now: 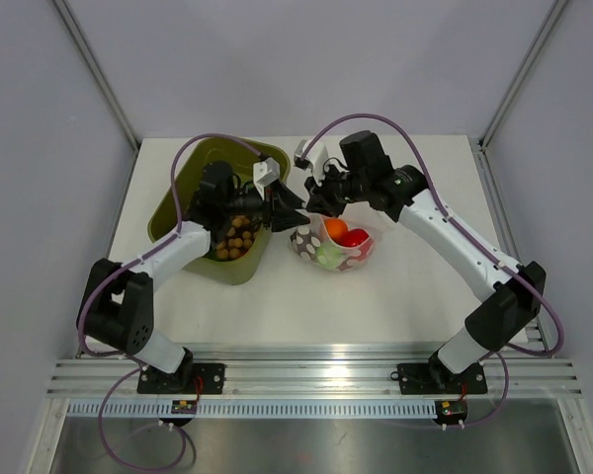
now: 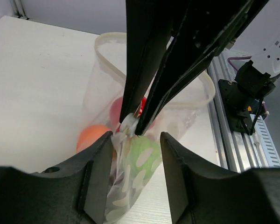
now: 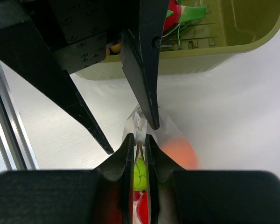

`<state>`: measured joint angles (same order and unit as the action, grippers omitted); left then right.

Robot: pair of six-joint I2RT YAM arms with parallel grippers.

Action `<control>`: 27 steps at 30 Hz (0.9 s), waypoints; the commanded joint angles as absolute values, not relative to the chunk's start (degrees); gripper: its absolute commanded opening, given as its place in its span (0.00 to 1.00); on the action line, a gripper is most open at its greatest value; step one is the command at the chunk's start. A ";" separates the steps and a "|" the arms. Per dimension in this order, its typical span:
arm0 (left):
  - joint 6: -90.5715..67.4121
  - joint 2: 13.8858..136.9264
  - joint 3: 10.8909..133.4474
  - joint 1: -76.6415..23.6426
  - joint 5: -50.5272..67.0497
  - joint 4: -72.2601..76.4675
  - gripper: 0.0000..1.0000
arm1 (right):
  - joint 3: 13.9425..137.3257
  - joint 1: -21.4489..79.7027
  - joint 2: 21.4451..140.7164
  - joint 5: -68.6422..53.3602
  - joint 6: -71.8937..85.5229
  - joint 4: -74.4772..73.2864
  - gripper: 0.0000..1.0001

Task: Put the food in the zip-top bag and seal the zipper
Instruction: Zip the zipper food storage bag at the center of the board.

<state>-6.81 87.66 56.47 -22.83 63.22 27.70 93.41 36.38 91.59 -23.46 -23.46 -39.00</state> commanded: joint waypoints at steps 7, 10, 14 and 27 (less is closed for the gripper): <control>7.37 84.81 61.61 -21.18 67.41 12.24 0.36 | 91.58 36.91 87.01 -26.01 -25.84 -36.56 0.00; 6.51 85.25 61.70 -21.18 68.20 13.43 0.36 | 91.93 36.91 87.10 -26.19 -25.93 -37.35 0.00; 4.49 85.60 61.52 -21.36 68.12 16.43 0.36 | 92.11 36.91 87.36 -26.71 -25.58 -37.00 0.00; 1.85 88.50 64.60 -23.64 66.18 18.98 0.41 | 92.46 36.91 87.45 -28.48 -26.02 -37.53 0.00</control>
<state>2.79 87.22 61.56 -22.90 65.84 15.22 91.35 36.38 89.62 -26.70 -25.17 -38.85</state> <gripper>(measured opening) 0.413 0.162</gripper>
